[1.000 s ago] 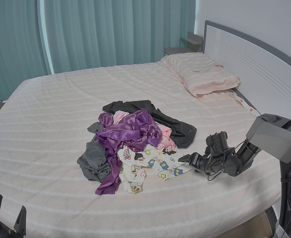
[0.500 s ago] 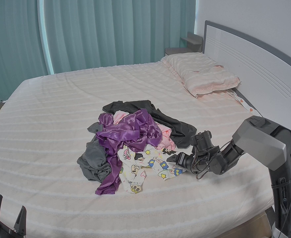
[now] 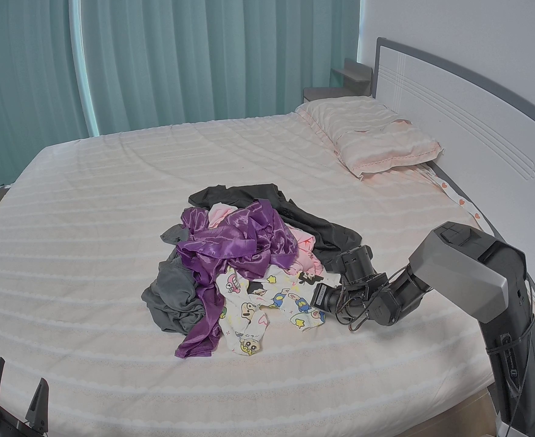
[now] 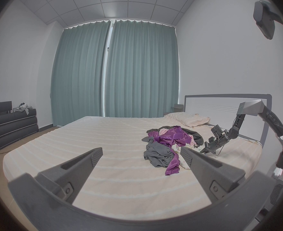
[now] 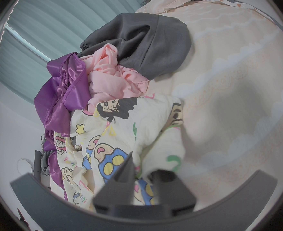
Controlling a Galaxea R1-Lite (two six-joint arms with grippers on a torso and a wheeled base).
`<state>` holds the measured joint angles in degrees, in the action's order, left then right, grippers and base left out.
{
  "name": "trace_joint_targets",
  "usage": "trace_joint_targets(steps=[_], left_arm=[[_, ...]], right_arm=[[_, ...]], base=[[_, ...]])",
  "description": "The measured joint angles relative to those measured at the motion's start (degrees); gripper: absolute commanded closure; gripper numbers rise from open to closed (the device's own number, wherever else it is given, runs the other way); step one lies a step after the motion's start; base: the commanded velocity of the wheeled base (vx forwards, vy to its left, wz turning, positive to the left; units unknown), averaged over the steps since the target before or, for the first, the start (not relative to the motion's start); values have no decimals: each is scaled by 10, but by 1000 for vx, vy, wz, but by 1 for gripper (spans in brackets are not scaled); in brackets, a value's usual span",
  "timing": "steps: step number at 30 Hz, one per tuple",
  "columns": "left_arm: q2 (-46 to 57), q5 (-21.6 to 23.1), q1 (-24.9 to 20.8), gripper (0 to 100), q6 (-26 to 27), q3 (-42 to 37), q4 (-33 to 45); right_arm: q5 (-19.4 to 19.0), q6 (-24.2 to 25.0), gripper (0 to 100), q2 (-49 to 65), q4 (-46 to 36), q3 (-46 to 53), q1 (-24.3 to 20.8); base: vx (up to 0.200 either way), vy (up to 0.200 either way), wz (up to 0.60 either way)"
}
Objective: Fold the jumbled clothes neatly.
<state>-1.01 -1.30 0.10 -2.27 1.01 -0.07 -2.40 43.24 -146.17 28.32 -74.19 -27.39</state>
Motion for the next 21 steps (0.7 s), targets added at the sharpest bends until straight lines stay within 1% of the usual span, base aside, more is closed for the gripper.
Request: trace_joint_targets(steps=[5, 9, 16, 21], left_arm=[[0, 0, 0, 0, 0, 0, 0], [0, 0, 0, 0, 0, 0, 0], [0, 0, 0, 0, 8, 0, 0], [0, 3, 0, 0, 19, 0, 0]], right_arm=[[0, 2, 100, 25, 7, 37, 7], [0, 4, 100, 54, 38, 86, 10], [-4, 7, 100, 120, 128, 210, 11], [-13, 7, 100, 182, 225, 319, 4]], base=[[0, 0, 0], [0, 0, 0], [0, 0, 0], [0, 0, 0]])
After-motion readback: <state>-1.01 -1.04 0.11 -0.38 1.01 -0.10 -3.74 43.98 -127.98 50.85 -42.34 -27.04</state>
